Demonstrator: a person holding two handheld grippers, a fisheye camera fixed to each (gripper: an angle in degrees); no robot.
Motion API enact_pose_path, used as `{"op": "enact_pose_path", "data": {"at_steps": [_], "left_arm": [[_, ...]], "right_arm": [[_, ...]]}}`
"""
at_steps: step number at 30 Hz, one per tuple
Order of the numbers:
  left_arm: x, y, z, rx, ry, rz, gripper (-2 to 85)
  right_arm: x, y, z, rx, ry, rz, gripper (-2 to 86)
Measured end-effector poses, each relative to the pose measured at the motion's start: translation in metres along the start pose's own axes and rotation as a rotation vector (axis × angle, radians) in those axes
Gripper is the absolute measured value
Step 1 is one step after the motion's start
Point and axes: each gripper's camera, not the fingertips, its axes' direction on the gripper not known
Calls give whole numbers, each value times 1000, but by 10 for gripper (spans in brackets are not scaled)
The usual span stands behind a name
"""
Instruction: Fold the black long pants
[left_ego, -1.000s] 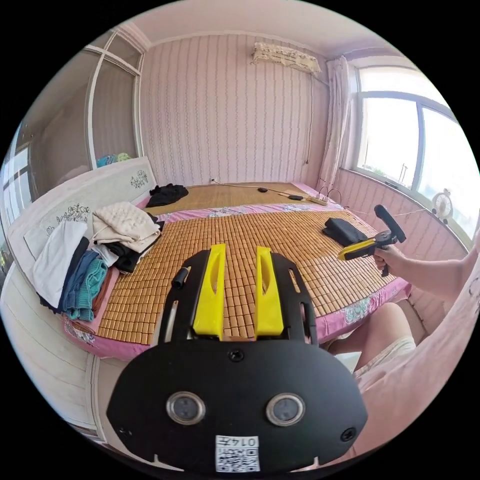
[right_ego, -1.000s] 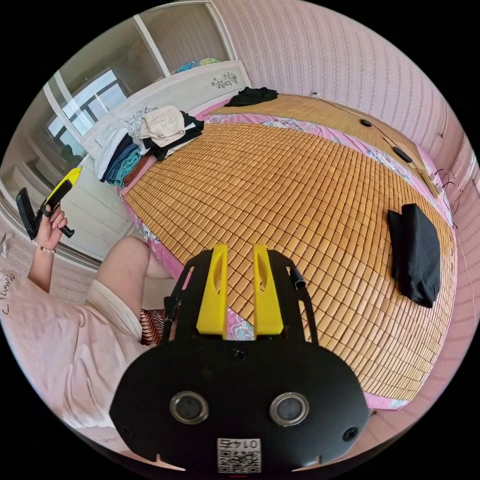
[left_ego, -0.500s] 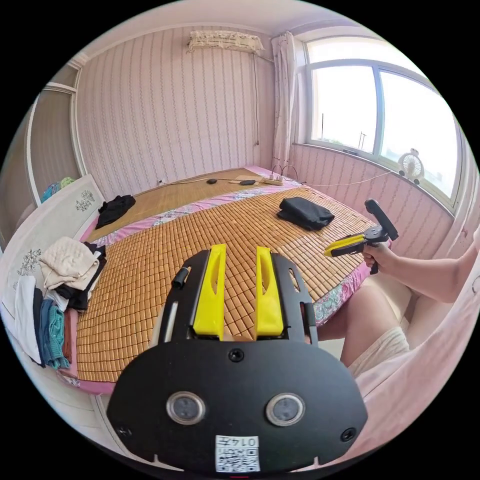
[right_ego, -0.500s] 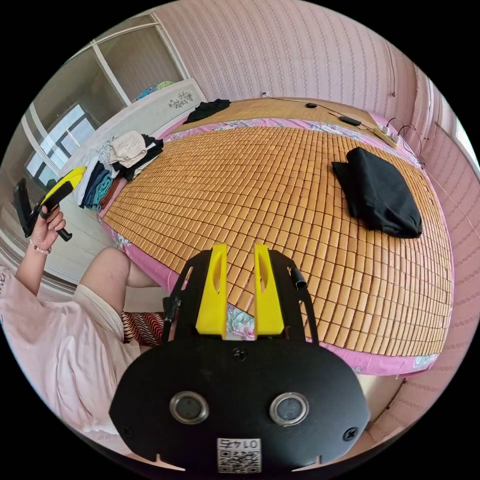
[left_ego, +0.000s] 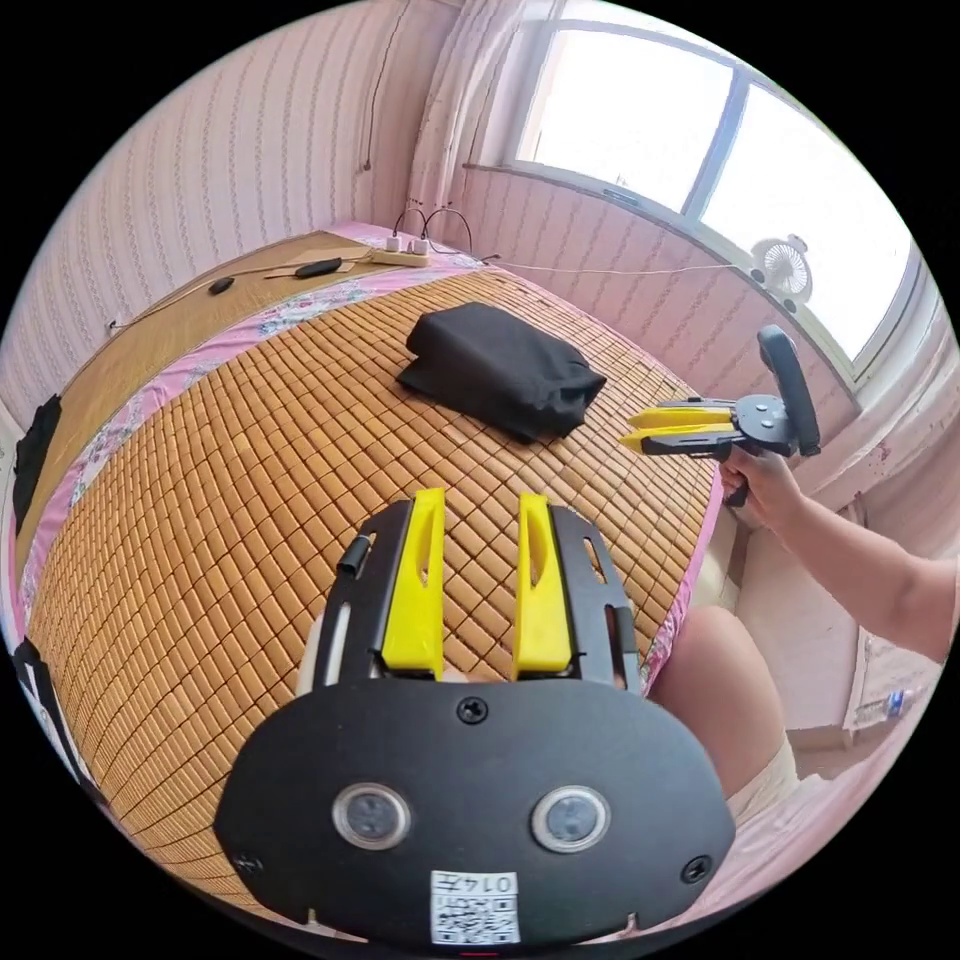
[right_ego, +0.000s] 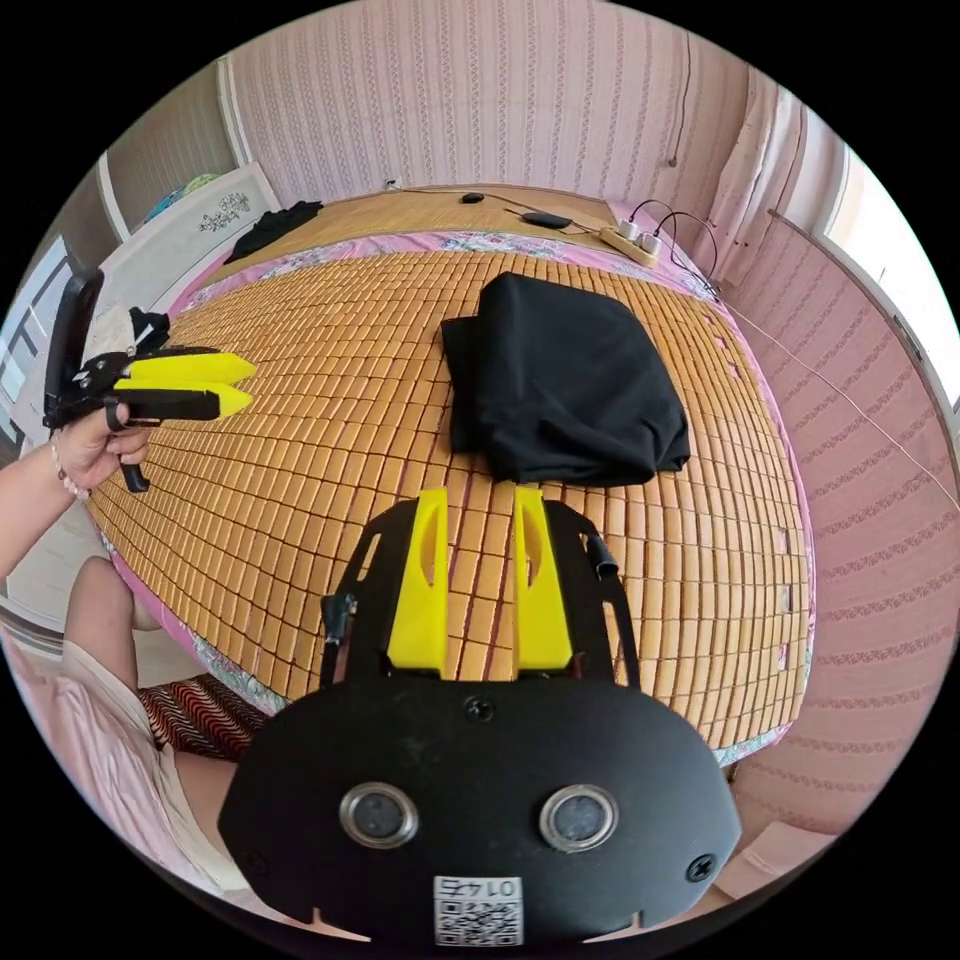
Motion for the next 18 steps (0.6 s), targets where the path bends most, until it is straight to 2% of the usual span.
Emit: {"op": "enact_pose_path", "data": {"at_steps": [5, 10, 14, 18], "left_arm": [[-11, -79, 113, -119, 82, -36, 123], [28, -112, 182, -169, 89, 104, 112], [21, -129, 226, -337, 30, 14, 57], [3, -128, 213, -327, 52, -31, 15]], "right_arm": [[16, -41, 31, -4, 37, -20, 128], [46, -50, 81, -191, 19, 46, 89], [66, -46, 62, -163, -27, 72, 25], [81, -44, 10, -43, -81, 50, 8]]}}
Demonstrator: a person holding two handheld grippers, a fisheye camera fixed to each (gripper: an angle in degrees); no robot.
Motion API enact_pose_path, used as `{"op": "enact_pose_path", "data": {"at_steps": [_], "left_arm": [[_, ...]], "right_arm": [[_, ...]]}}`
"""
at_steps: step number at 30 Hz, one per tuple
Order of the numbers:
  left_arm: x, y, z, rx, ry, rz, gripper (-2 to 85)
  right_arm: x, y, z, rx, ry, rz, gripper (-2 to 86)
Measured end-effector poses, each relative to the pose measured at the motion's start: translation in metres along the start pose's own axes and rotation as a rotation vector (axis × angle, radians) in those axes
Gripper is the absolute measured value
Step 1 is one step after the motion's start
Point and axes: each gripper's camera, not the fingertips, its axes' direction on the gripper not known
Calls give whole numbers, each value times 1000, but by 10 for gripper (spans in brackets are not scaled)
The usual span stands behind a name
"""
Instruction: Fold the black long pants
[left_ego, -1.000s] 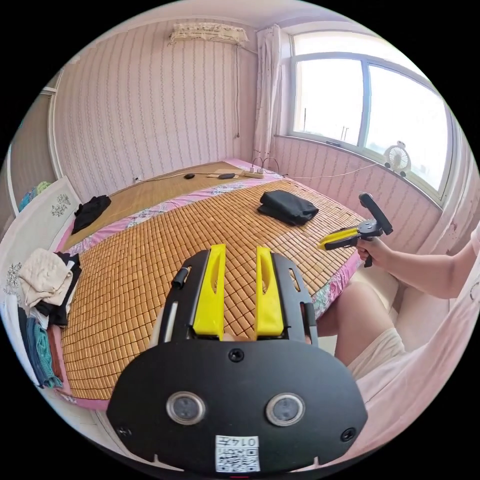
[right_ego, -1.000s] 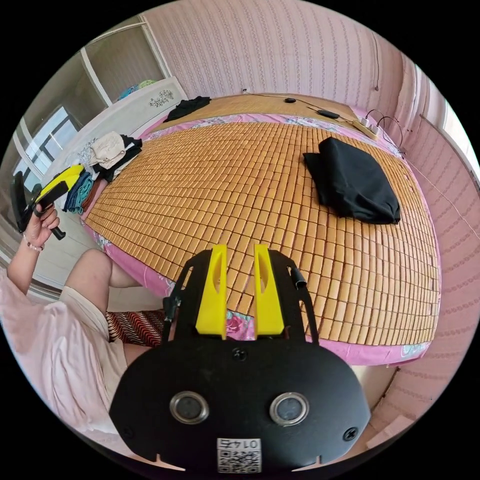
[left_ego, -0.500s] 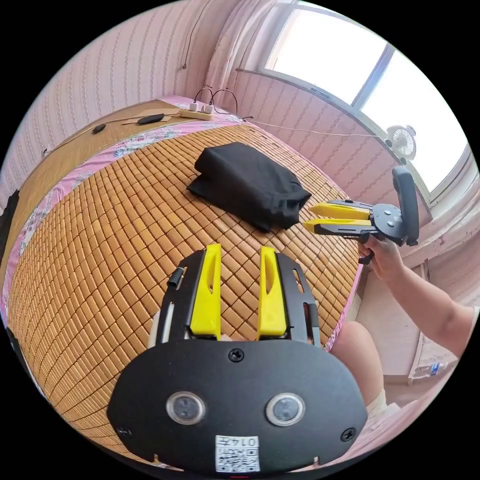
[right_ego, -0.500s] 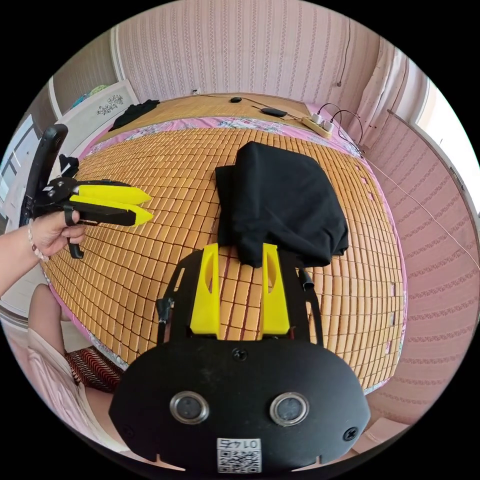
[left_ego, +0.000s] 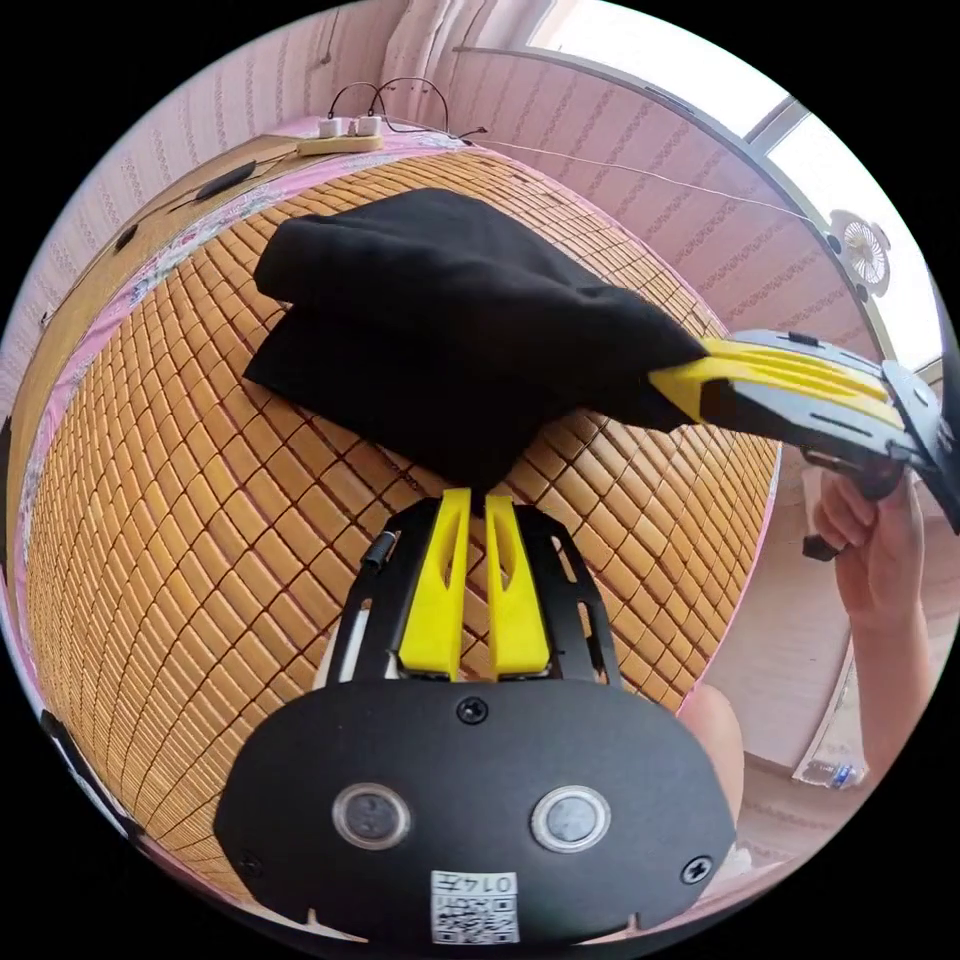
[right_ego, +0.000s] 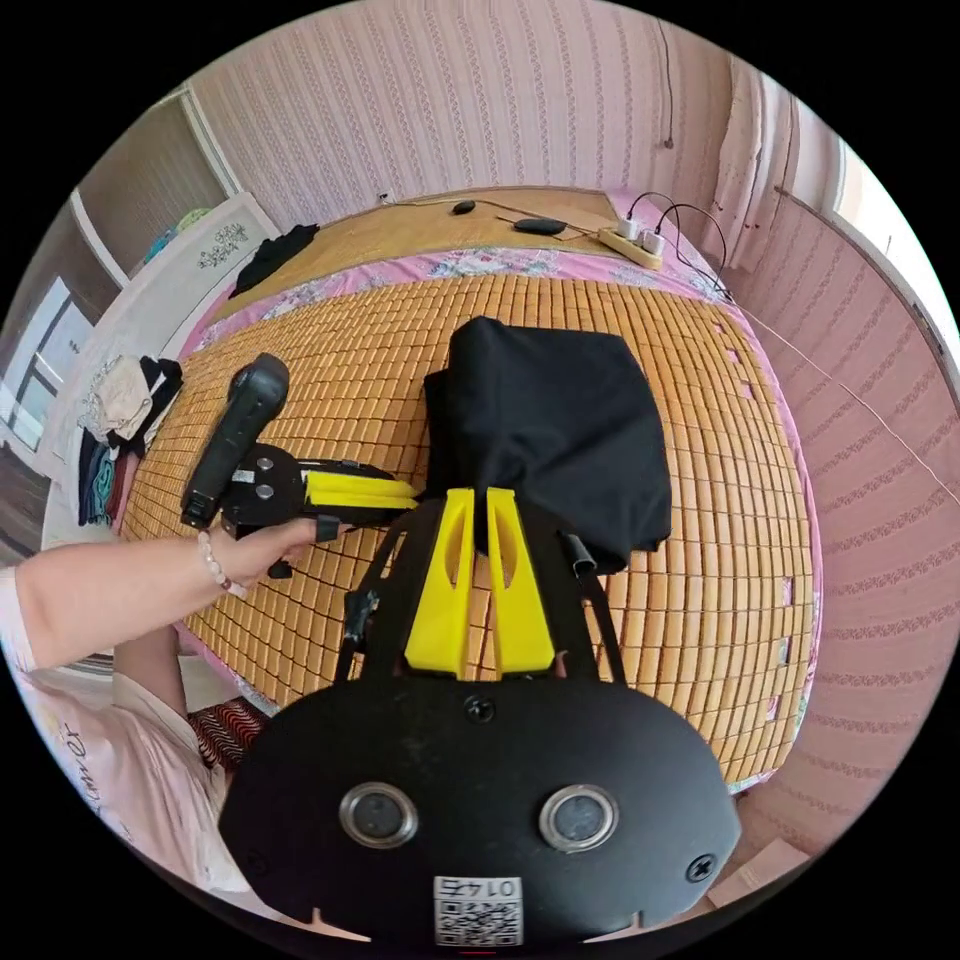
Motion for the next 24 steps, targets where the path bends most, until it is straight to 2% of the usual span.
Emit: {"op": "enact_pose_path", "data": {"at_steps": [6, 10, 16, 20, 23, 24], "left_arm": [[-62, 93, -111, 237, -10, -114, -5], [-125, 207, -230, 415, -49, -220, -7], [-184, 388, -417, 692, -226, -357, -7], [-188, 481, -518, 877, -274, -343, -6], [-181, 514, -539, 916, -185, -262, -2], [-181, 517, -537, 913, -149, -248, 0]], "right_arm": [[-44, -11, -95, 247, -195, -144, 3], [-106, -21, -147, 399, -390, -244, 1], [-150, 8, -186, 606, -581, -157, 1], [-151, 53, -180, 626, -581, -105, 6], [-143, 97, -141, 495, -471, -19, 18], [-139, 114, -114, 393, -422, 28, 27]]}}
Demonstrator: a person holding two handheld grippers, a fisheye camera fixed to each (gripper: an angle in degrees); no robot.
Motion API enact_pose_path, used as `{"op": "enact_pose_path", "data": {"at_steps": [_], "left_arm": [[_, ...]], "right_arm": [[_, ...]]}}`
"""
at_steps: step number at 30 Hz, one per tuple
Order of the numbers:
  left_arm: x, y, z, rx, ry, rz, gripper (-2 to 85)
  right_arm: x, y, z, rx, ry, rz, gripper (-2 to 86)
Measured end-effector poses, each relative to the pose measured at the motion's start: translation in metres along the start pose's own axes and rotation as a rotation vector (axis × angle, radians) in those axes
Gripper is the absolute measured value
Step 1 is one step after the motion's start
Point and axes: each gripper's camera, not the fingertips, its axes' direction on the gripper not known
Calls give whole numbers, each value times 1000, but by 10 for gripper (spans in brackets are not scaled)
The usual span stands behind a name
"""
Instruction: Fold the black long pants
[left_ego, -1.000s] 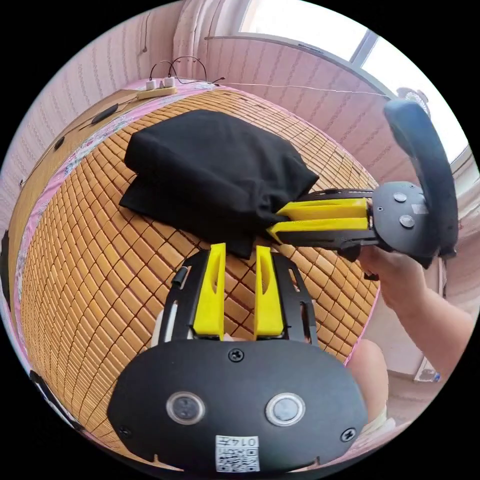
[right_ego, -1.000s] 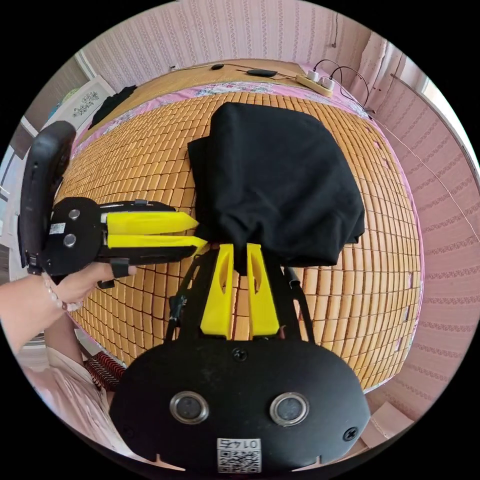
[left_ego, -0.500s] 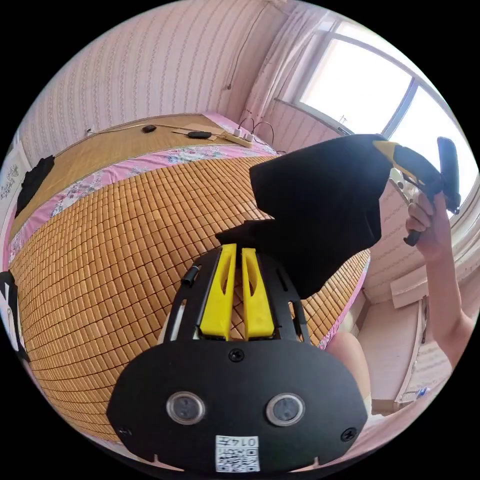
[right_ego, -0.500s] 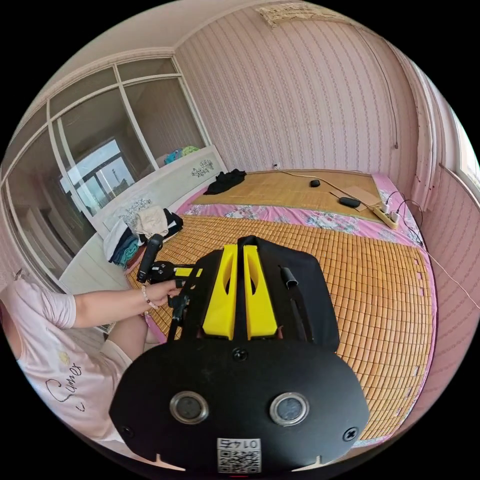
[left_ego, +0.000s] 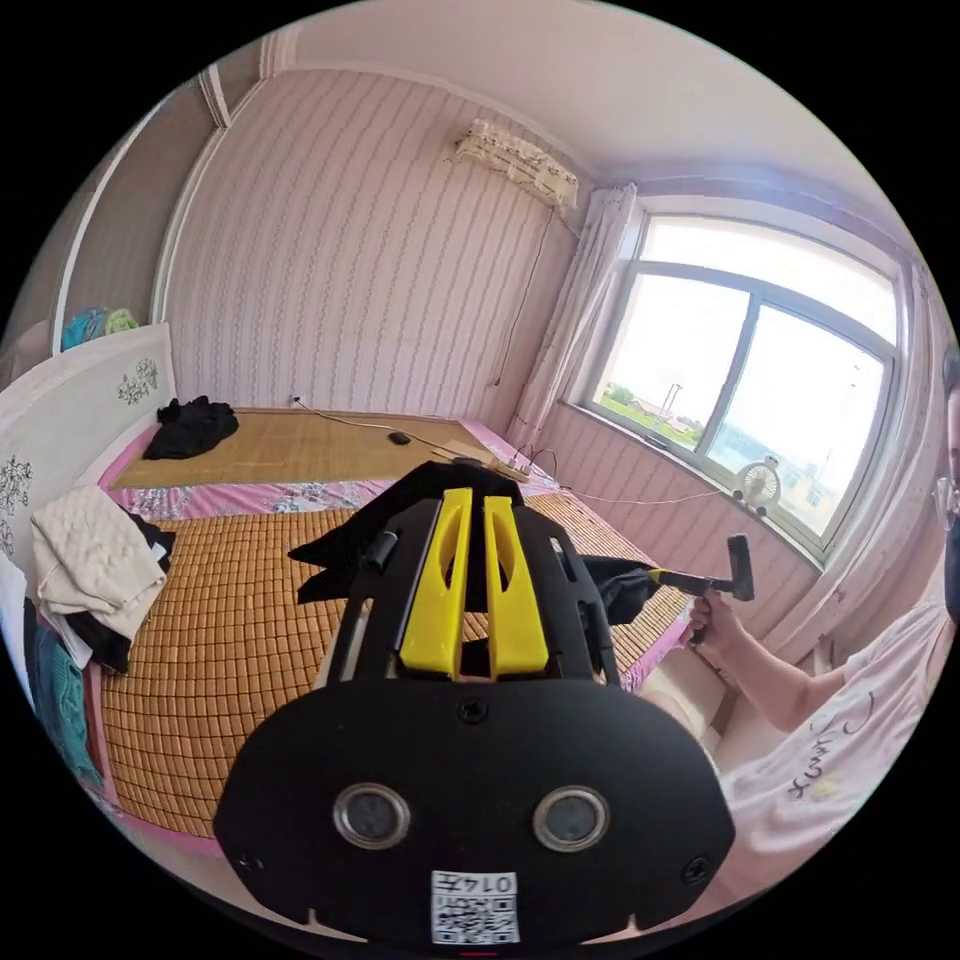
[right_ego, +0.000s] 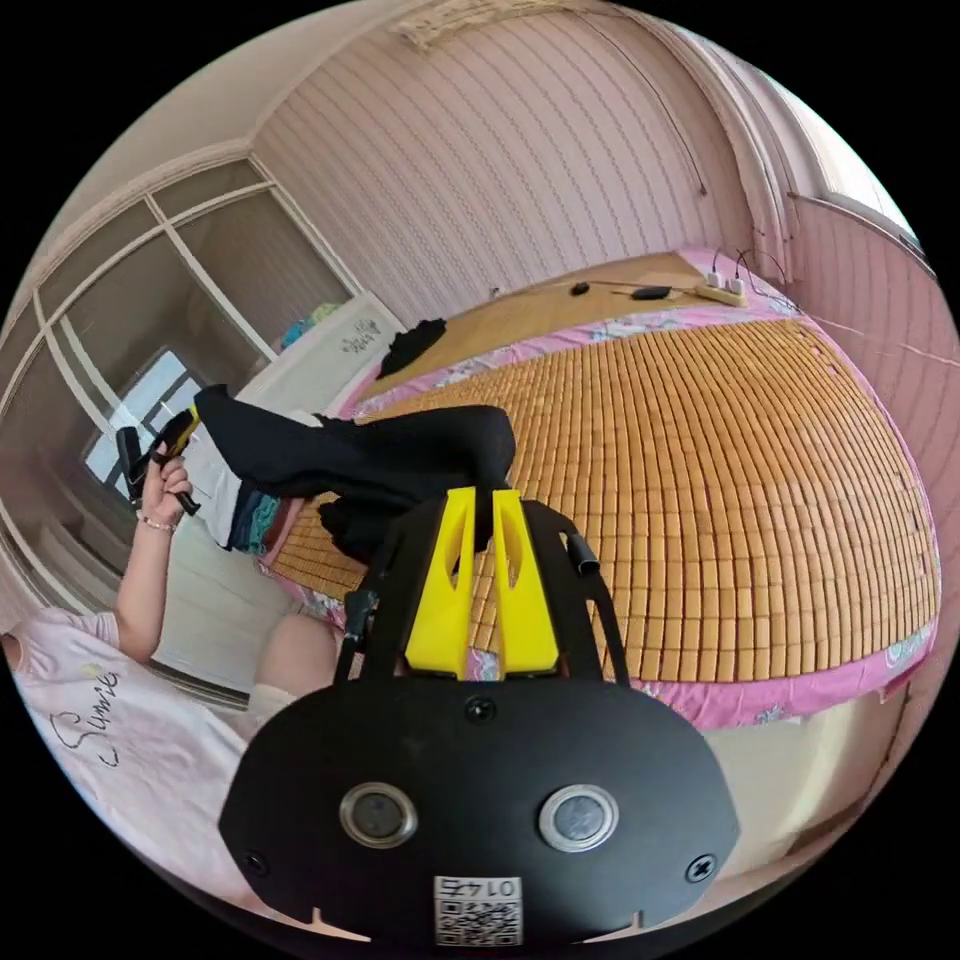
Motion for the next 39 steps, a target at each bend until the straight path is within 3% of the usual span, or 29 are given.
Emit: {"op": "enact_pose_path", "data": {"at_steps": [4, 8, 11, 18, 22, 25, 30, 33, 39], "left_arm": [[10, 63, 57, -242, 208, -3, 26], [17, 170, 114, -568, 285, -71, 43], [-1, 207, 96, -599, 239, -133, 51], [-70, 203, 43, -587, -17, -205, 63], [-100, 193, 41, -587, -116, -235, 76], [-115, 186, 59, -616, -96, -261, 82], [-126, 166, 106, -658, -91, -269, 111], [-125, 164, 147, -782, -78, -280, 149], [-107, 161, 169, -901, -63, -205, 138]], "right_arm": [[25, 82, 58, -346, 253, 127, 88], [-2, 100, 92, -431, 140, 85, 165], [-36, 88, 126, -498, 117, -42, 192], [-121, 58, 246, -673, 71, -326, 207], [-125, 81, 319, -895, 257, -337, 138], [-135, 79, 307, -865, 227, -406, 32], [-112, 59, 229, -672, 94, -255, 16], [-87, 52, 160, -537, 23, -174, 15], [-32, 66, 35, -365, 261, -13, 19]]}}
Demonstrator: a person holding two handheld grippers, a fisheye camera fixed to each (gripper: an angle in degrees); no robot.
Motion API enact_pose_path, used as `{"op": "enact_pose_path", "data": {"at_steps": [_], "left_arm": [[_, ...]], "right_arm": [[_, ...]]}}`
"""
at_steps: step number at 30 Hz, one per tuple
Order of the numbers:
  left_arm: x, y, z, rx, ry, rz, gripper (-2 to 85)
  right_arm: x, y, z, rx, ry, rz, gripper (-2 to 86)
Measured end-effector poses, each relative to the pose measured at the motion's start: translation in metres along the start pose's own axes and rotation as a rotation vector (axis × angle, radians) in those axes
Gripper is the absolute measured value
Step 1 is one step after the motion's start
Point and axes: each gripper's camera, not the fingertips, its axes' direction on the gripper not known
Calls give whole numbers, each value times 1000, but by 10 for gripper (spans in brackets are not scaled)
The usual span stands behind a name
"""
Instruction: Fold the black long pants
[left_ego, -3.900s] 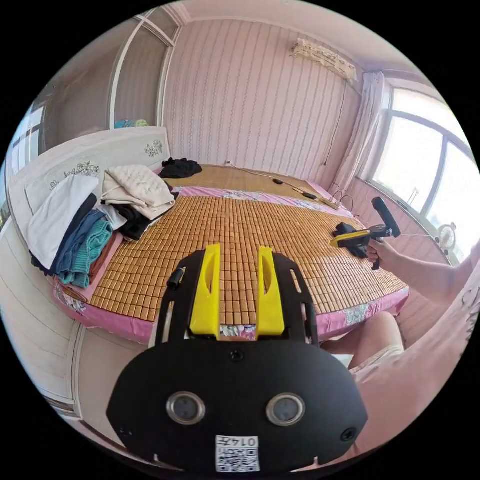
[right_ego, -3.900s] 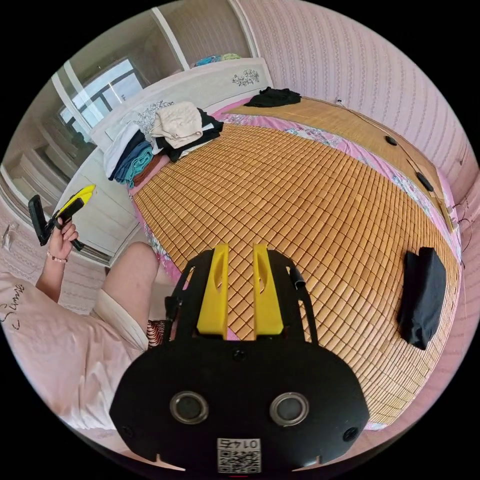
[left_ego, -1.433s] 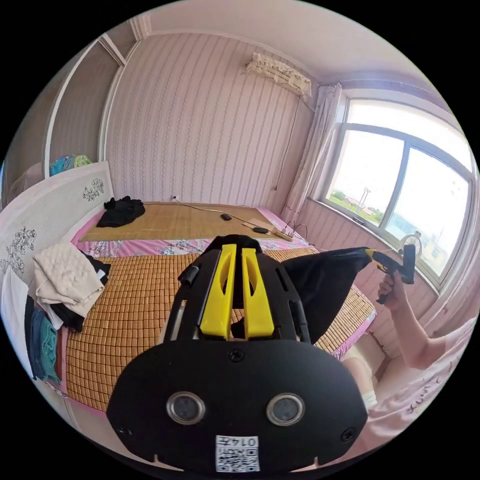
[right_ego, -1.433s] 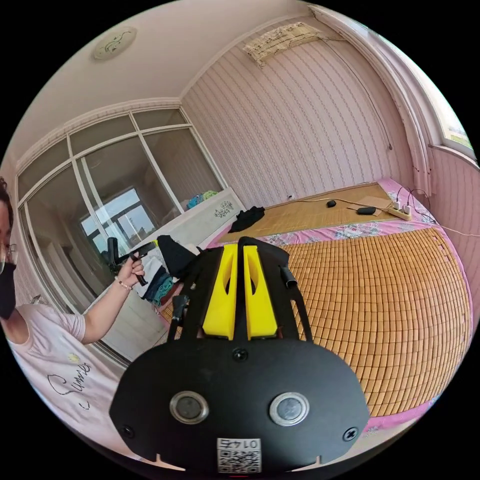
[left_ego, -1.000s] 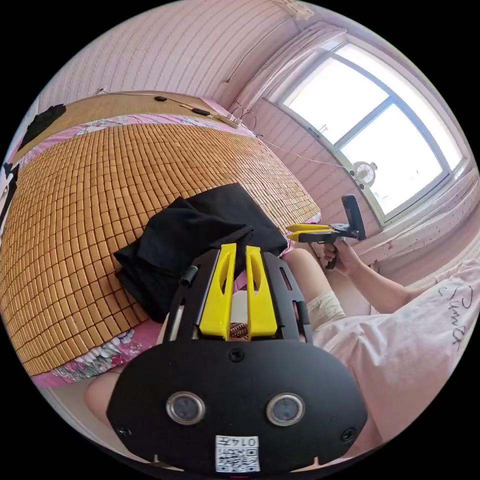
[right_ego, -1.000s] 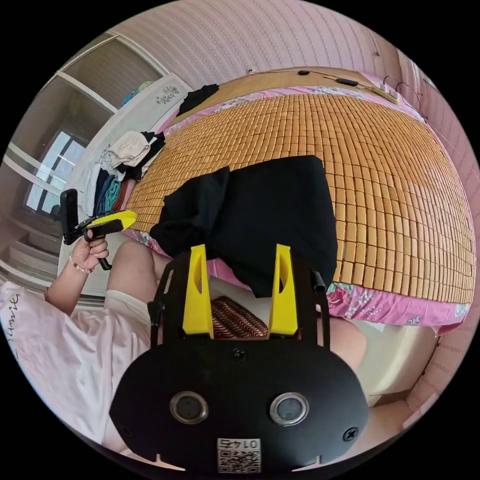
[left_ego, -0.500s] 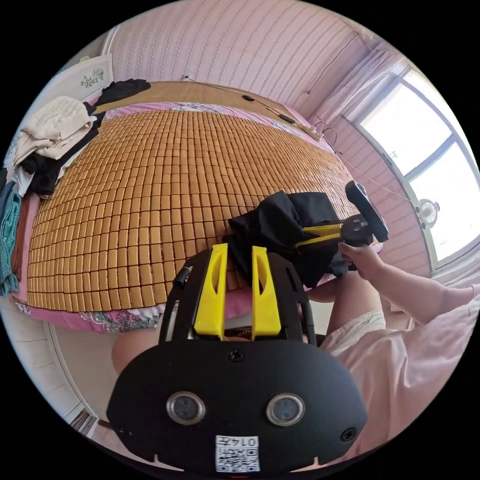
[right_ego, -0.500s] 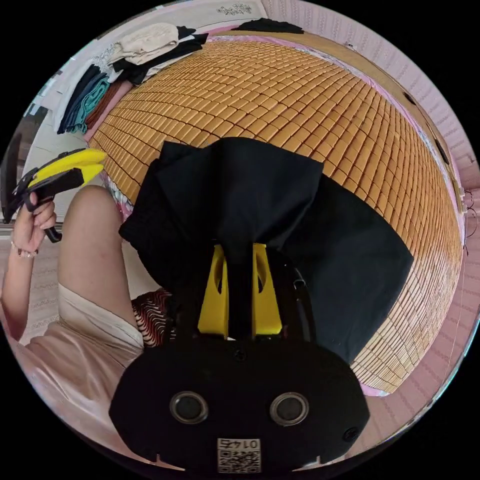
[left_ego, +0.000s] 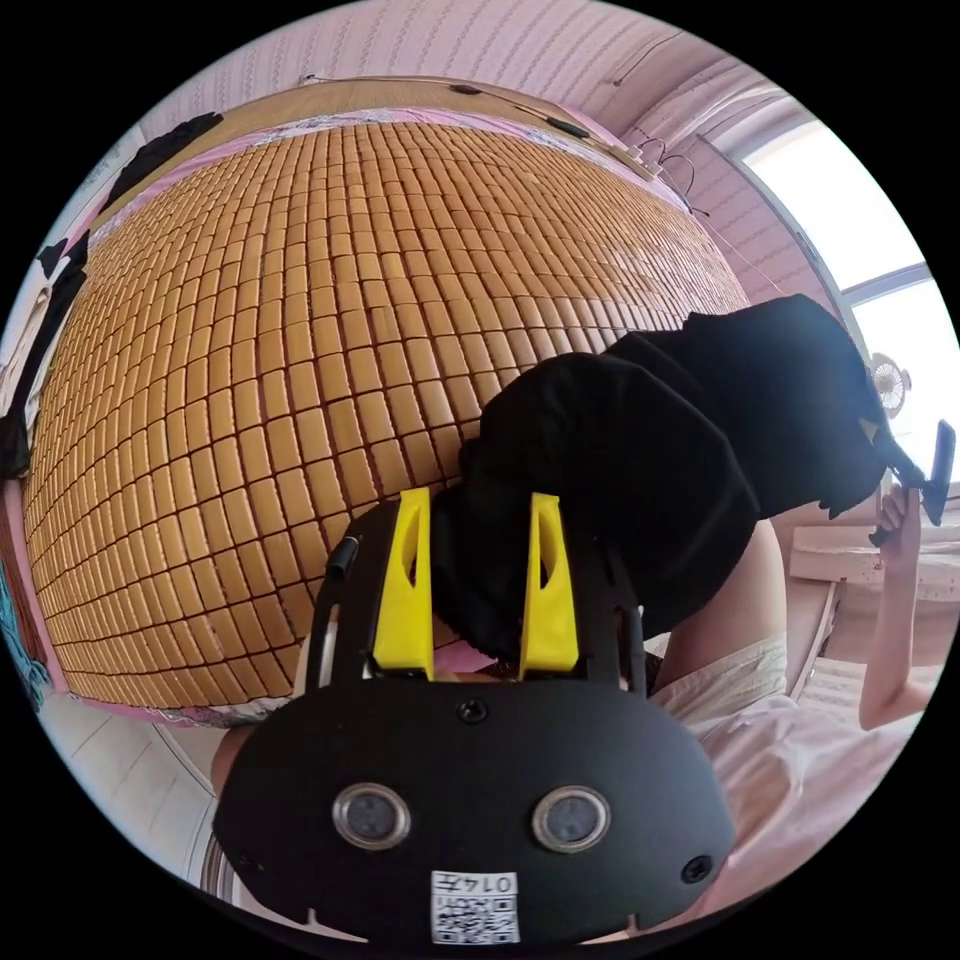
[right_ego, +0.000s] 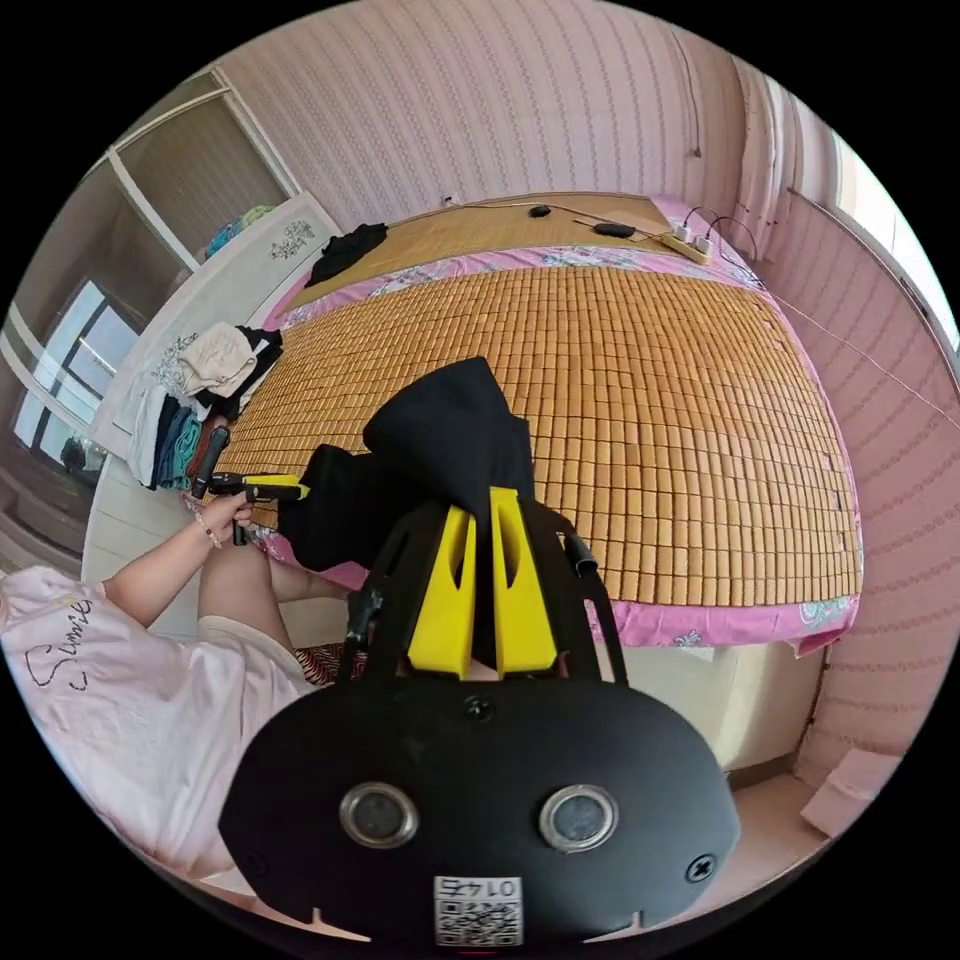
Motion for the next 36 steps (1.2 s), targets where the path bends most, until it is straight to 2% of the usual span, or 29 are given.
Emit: {"op": "enact_pose_path", "data": {"at_steps": [4, 9, 11, 12, 14, 15, 18, 24, 27, 28, 30, 32, 36], "left_arm": [[-7, 14, -37, 30, 34, 34, 136], [-7, 21, -77, 132, 119, 50, 135], [3, 6, -61, 77, 34, 35, 129], [4, 1, -53, 44, 28, 28, 120], [7, -10, -17, -141, 45, -7, 68], [7, -11, -14, -161, 45, -13, 59], [5, -14, -59, -13, 59, -17, 34], [6, -9, -249, 437, -107, 105, 30], [-19, 27, -322, 569, -168, 103, 24], [-33, 45, -337, 576, -167, 86, 9], [-58, 75, -346, 572, -176, 46, -3], [-98, 120, -331, 539, -238, -97, -8], [-157, 177, -275, 374, -92, -342, -9]], "right_arm": [[45, 49, -44, 89, 151, 172, 19], [73, 96, -80, 210, 191, 328, 17], [76, 106, -88, 247, 184, 356, 16], [77, 109, -91, 266, 171, 361, 14], [75, 107, -96, 273, 171, 344, 11], [72, 103, -100, 277, 189, 323, 10], [69, 83, -115, 332, 192, 259, 7], [82, 49, -138, 574, 100, 220, 5], [95, 66, -129, 671, 197, 214, 7], [100, 77, -118, 659, 243, 202, 10], [114, 95, -93, 589, 213, 253, 19], [126, 115, -61, 467, 182, 306, 35], [156, 168, 24, 15, 266, 571, 45]]}}
